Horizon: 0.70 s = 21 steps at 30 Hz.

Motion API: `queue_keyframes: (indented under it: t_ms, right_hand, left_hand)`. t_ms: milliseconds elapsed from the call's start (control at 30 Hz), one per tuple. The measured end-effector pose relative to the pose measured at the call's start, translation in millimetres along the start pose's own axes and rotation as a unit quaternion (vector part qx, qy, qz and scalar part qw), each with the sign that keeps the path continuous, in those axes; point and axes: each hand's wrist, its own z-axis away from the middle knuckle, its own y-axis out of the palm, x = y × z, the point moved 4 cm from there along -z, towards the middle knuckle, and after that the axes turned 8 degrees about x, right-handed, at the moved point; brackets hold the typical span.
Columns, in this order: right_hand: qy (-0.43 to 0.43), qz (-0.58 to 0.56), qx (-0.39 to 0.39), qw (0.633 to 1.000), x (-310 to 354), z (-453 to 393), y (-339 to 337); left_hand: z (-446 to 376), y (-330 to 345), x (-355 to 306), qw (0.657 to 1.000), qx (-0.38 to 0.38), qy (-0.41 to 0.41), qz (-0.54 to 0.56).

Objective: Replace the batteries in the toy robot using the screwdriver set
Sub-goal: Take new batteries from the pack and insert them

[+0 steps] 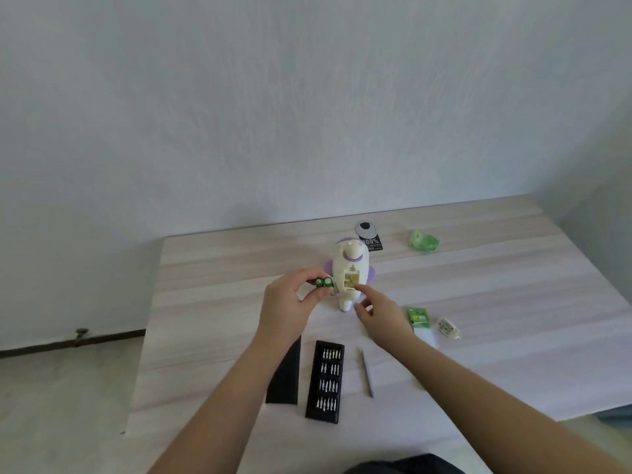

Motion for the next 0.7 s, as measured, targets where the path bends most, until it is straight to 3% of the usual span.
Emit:
queue_keyframes:
  t_ms: [233, 467, 700]
  right_hand:
    - [-0.027, 0.155, 0.040, 0.987, -3.9, -19.0, 7.0]
    - [-0.051, 0.259, 0.044, 0.964, -23.6, -32.9, -4.0]
    - [-0.105, 0.265, 0.064, 0.956, -38.1, -37.5, -15.4]
  left_hand:
    - [-9.5, 27.3, 21.5, 0.998, 0.039, -0.039, 0.021]
    - [-10.4, 46.8, 42.7, 0.978, -0.021, -0.162, 0.127]
    - [-11.2, 68.5, 49.5, 0.969, -0.054, -0.191, 0.149]
